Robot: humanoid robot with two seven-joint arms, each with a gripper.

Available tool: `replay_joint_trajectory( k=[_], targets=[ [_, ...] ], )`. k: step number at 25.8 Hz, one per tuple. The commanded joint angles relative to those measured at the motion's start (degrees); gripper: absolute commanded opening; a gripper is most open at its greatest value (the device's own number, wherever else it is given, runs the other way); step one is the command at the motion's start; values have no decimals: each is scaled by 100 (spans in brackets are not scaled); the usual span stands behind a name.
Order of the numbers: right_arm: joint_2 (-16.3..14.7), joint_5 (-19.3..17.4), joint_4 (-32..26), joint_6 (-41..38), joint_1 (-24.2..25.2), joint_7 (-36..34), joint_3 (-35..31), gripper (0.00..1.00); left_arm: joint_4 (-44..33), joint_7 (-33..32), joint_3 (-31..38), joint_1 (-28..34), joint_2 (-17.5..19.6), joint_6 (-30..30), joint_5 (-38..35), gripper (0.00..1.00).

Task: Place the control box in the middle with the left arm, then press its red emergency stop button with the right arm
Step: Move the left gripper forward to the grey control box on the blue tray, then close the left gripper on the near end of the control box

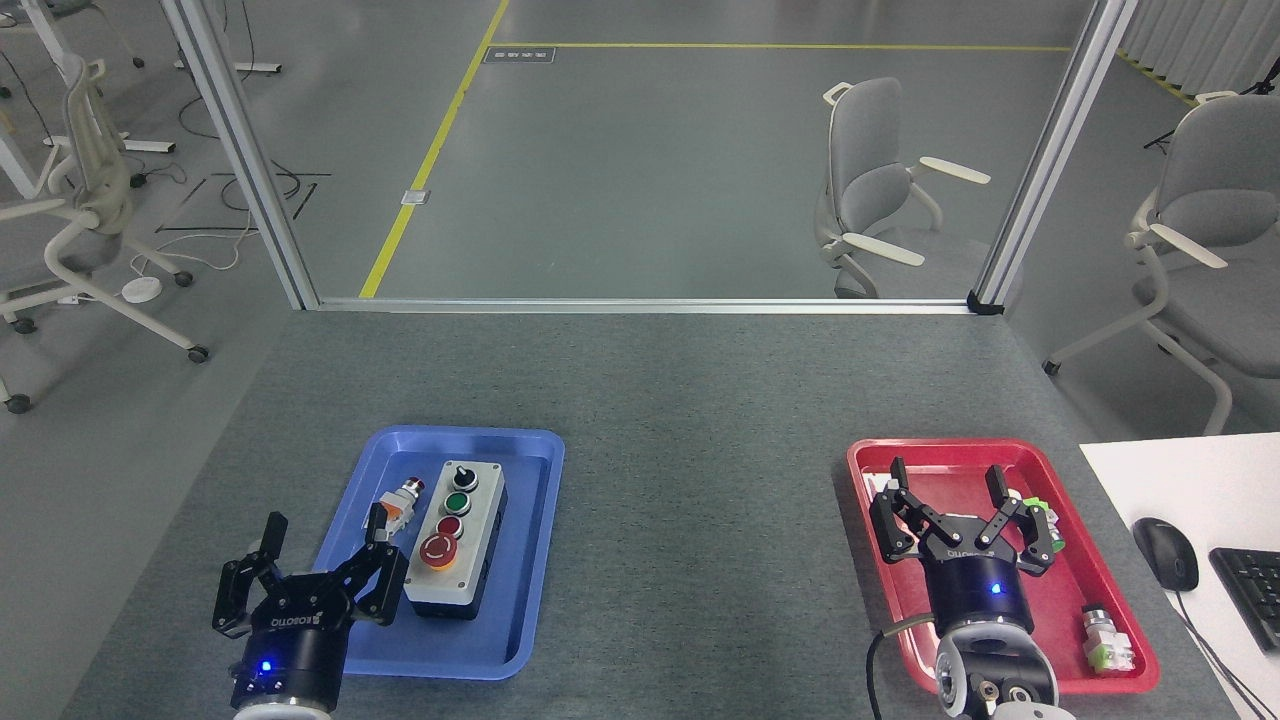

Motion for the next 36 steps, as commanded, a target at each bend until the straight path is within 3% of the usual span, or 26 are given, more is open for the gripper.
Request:
replay_joint_trajectory(
  k=[1, 10, 14, 19, 25, 31, 36],
  targets=[
    [-4, 3, 0, -1, -1, 2, 1, 99, -156, 35, 1, 119, 14, -138, 4, 99],
    [-4, 3, 9, -1, 8, -7, 1, 99, -455, 387, 19, 822, 23, -612, -110, 99],
    [-4, 3, 0, 8, 8, -7, 1, 99, -271, 492, -43, 840, -56, -551, -884, 98],
    [5, -6, 0, 8, 8, 10, -8, 99, 160, 475, -175, 717, -302, -516, -1341, 98],
    [5, -6, 0, 25, -1, 63, -8, 99, 845, 431, -491, 400, -320, -182, -1728, 98],
    [-13, -6, 0, 25, 8, 54, -8, 99, 1083, 387, -860, 312, -373, 29, -1807, 98],
    [-22, -6, -9, 25, 8, 54, -8, 99, 1566, 202, -922, -136, -417, 152, -1798, 98]
  ],
)
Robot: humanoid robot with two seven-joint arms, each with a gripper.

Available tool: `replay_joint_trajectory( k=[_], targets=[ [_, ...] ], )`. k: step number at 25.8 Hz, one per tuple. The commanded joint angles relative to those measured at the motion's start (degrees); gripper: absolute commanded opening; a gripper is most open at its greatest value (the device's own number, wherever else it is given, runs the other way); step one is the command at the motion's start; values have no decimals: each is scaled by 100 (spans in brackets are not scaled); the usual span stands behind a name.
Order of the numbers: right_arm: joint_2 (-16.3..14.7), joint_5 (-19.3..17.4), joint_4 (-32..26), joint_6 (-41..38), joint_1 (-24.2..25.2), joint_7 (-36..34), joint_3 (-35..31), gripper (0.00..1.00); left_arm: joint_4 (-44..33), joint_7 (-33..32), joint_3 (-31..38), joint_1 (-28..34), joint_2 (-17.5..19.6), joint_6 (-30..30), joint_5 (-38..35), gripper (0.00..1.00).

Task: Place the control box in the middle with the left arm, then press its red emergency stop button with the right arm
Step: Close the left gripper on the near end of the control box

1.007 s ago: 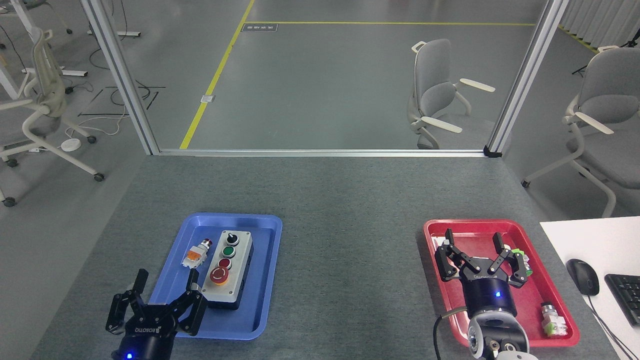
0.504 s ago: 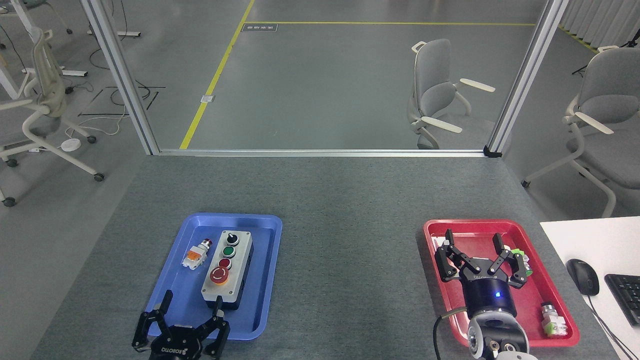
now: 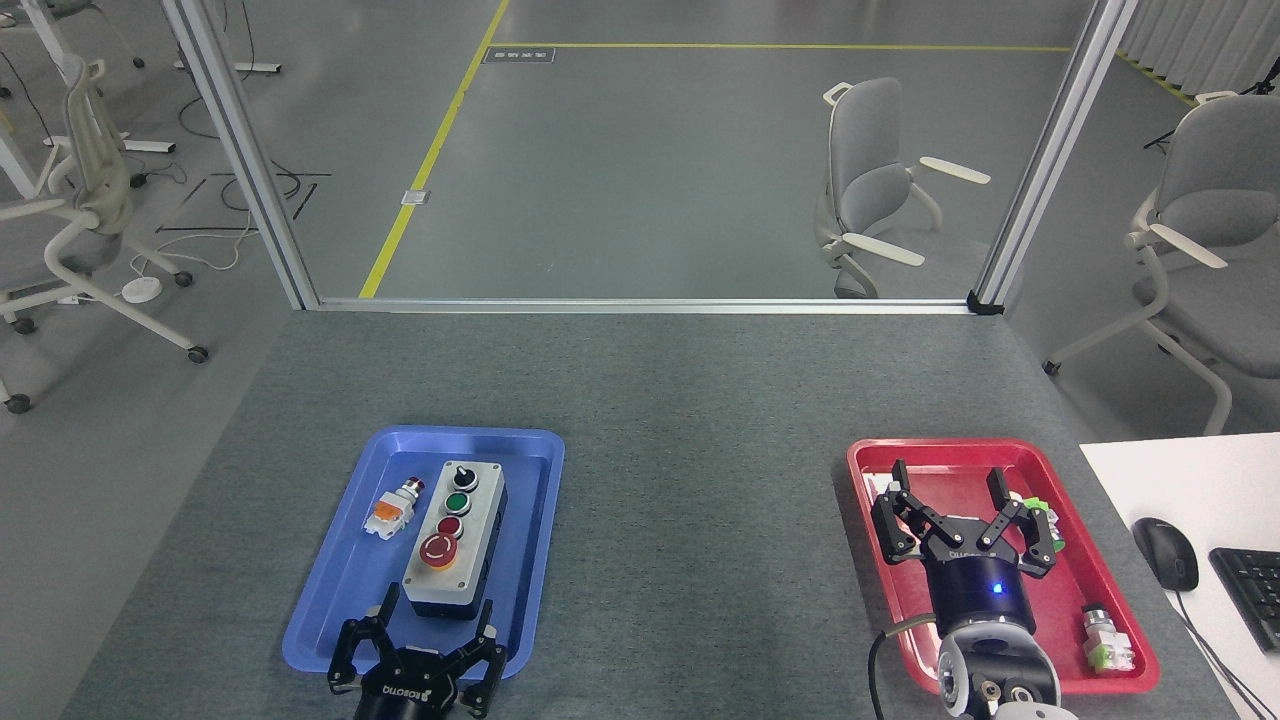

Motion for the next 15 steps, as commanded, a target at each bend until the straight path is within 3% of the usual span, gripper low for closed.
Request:
replay_joint_trajectory(
  k=[1, 15],
  targets=[
    [-14, 0, -3, 0, 3, -6, 0, 99, 314, -137, -44, -276, -38, 56, -4, 98],
    [-67, 0, -3, -18, 3, -6, 9, 99, 1087, -155, -88, -654, -143, 144, 13, 98]
  ],
)
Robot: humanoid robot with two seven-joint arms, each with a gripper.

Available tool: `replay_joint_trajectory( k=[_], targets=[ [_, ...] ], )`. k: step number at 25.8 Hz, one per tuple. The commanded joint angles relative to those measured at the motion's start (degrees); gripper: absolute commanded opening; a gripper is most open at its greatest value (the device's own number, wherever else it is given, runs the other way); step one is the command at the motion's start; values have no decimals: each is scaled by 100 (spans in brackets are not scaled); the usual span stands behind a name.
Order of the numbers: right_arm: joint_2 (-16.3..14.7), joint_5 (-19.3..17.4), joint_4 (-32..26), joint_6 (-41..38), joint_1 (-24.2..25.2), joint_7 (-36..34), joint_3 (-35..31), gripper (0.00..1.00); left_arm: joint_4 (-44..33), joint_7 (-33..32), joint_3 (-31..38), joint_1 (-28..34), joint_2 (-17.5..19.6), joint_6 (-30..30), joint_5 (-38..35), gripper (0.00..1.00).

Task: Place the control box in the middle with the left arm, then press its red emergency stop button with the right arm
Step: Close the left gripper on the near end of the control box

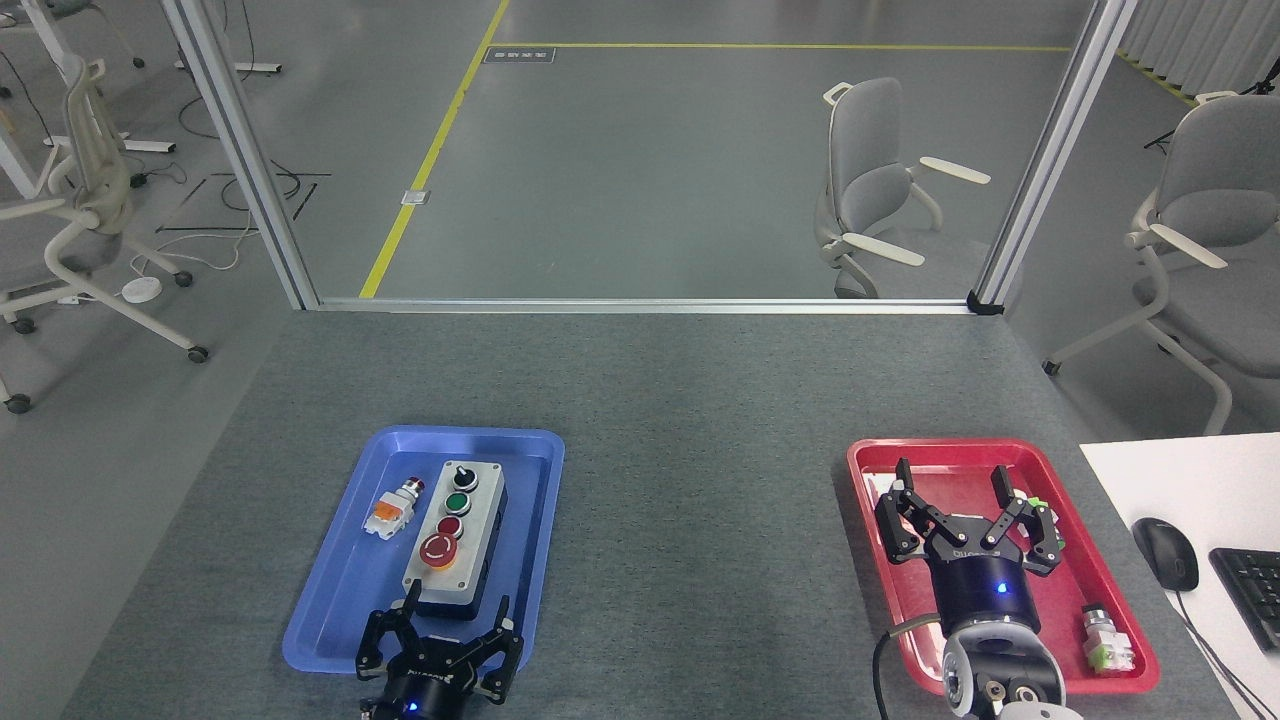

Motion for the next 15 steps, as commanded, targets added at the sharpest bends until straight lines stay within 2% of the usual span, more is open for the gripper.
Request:
replay_joint_trajectory(
  k=[1, 15],
  targets=[
    [-1, 0, -4, -8, 12, -10, 1, 99, 172, 3, 1, -117, 3, 65, 12, 98],
    [43, 0, 5, -17, 4, -19, 1, 99, 190, 74, 63, -153, 144, 74, 83, 98]
  ],
)
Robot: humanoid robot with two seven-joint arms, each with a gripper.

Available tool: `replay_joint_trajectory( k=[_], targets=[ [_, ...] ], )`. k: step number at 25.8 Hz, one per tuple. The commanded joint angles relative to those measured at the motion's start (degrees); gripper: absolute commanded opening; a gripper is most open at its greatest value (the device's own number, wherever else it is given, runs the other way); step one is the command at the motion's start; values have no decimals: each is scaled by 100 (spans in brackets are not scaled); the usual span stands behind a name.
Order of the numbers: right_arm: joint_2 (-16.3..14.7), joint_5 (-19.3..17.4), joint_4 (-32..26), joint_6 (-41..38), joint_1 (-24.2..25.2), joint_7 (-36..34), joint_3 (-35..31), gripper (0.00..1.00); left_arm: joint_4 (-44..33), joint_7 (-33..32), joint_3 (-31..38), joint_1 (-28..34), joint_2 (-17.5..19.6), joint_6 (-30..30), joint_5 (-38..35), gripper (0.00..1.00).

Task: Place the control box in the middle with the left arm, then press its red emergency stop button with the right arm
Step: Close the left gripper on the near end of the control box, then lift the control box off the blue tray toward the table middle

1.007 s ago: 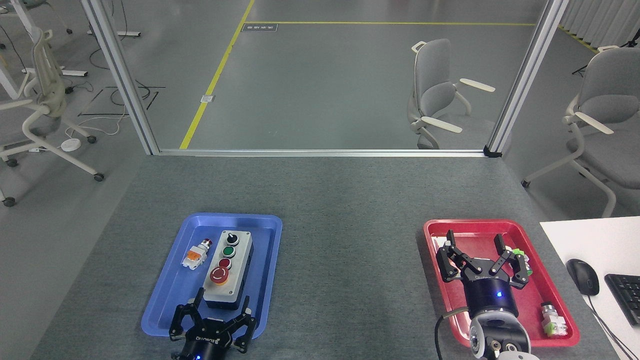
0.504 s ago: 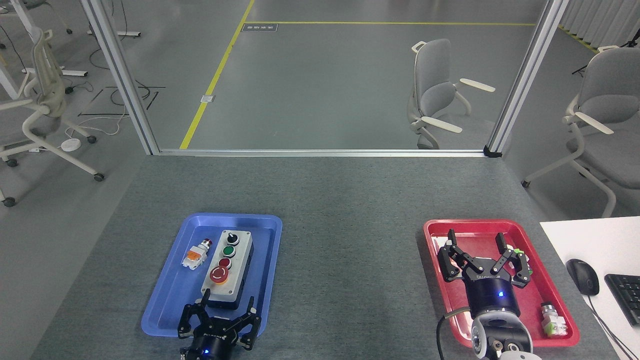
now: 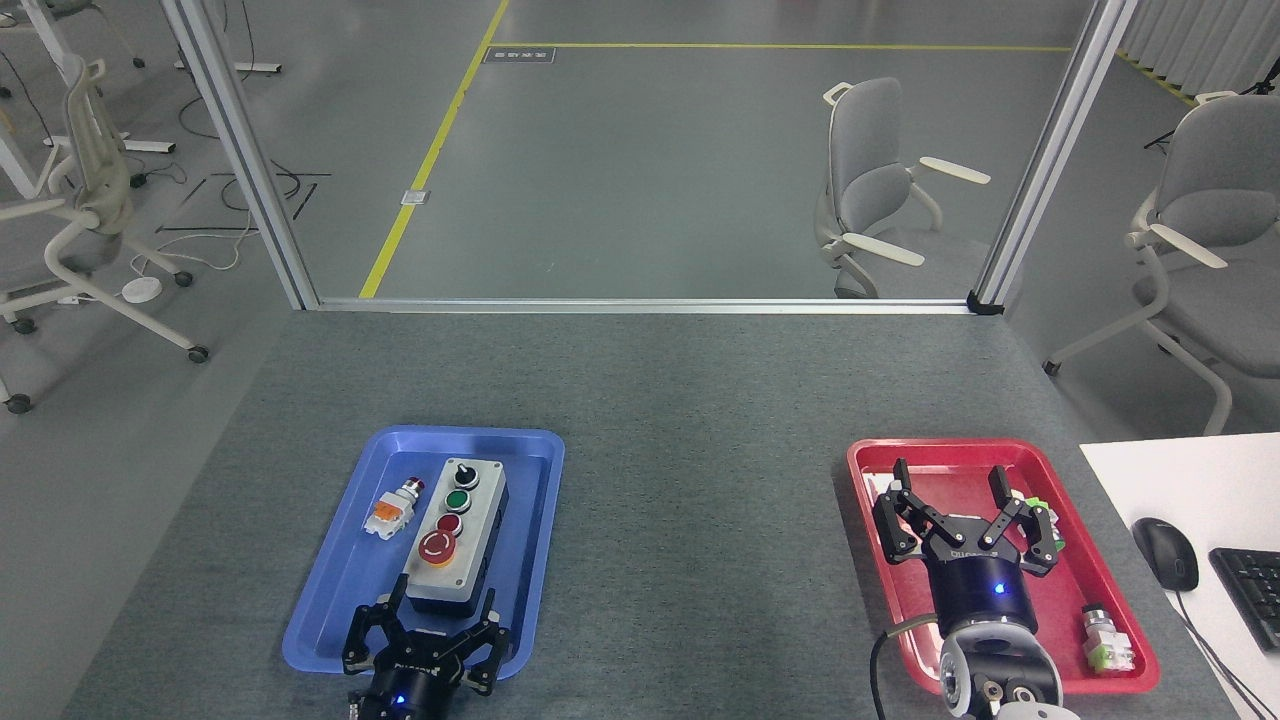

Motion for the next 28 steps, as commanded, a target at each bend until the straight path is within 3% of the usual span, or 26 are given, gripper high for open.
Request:
replay_joint_trajectory(
  k=[1, 14, 20, 28],
  targets=[
    [6, 0, 1, 0, 4, 1, 7, 99, 64, -30, 13, -41, 15, 5, 5, 98],
    [-47, -9, 1, -9, -5, 1, -2, 99, 1040, -3, 13, -683, 6, 111, 31, 98],
    [-56, -360, 9, -9, -14, 10, -2, 99, 1488, -3, 13, -1008, -55, 119, 40, 98],
    [-47, -360, 9, -9, -5, 1, 7, 99, 1857, -12, 13, -1289, -125, 119, 93, 98]
  ],
)
